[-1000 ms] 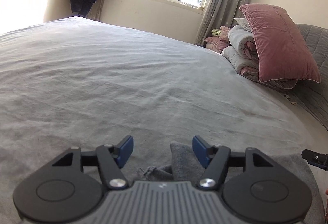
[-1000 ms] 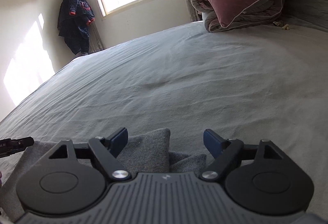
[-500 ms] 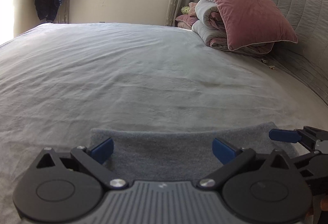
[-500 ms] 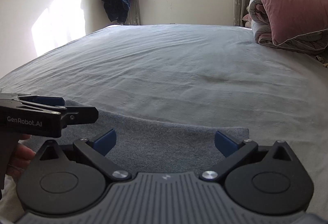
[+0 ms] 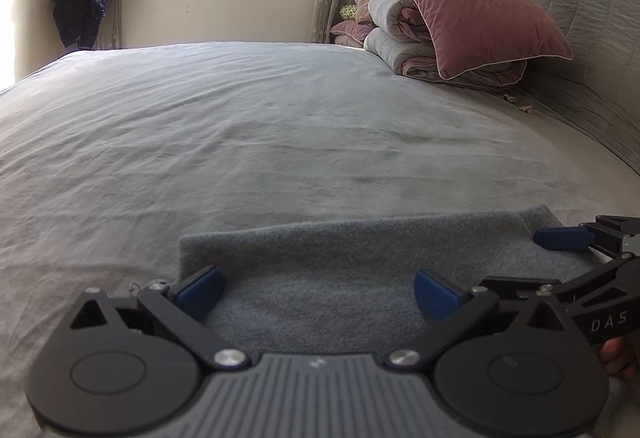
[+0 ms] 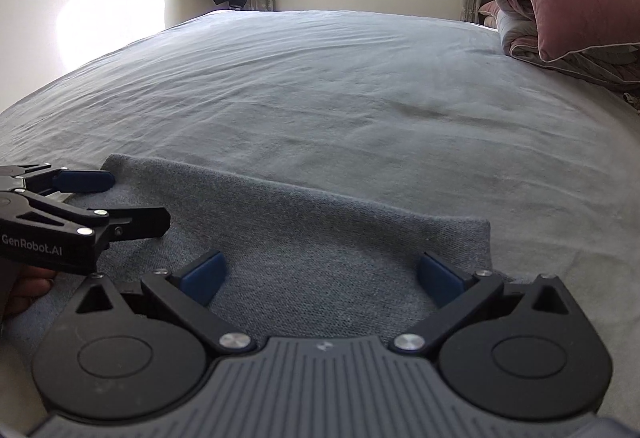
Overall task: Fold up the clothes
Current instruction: 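Open both grippers and pat the folded sweater flat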
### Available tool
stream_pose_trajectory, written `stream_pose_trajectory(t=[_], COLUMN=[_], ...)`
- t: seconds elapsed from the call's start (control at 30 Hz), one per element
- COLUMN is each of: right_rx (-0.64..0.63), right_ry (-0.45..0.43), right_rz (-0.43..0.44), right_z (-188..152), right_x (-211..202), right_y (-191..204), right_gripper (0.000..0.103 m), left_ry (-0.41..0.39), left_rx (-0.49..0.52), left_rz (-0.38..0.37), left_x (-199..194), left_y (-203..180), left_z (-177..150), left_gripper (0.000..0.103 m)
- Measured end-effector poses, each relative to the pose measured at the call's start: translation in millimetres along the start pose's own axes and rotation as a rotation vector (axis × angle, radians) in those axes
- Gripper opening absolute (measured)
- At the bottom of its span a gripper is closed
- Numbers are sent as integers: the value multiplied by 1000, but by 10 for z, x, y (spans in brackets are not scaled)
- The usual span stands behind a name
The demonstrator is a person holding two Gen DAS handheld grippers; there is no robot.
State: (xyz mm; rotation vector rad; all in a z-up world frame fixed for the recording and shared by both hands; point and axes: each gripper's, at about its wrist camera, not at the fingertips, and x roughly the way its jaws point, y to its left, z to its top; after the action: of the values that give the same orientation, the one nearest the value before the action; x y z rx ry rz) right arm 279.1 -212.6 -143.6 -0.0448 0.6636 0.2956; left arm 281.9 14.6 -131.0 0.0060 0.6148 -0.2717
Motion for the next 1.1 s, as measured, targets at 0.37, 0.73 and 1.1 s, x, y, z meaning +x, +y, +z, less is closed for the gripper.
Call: stream_pose_trajectory(t=[0.37, 0.73, 1.1], right_rx=[9, -37, -70], right_ry=[-19, -73, 69], right_rz=[-12, 13, 1], right_z=[-63, 29, -114], right_x=[-189, -607, -506], right_y=[-287, -67, 358], right_gripper=[103, 103, 103], left_ry=[40, -33, 74], left_rx=[-100, -7, 139], left_rz=[57, 5, -26], left_x=[-144, -694, -629], left_y=[503, 285, -174], left_z=[-76, 67, -255], left_gripper=[103, 103, 103])
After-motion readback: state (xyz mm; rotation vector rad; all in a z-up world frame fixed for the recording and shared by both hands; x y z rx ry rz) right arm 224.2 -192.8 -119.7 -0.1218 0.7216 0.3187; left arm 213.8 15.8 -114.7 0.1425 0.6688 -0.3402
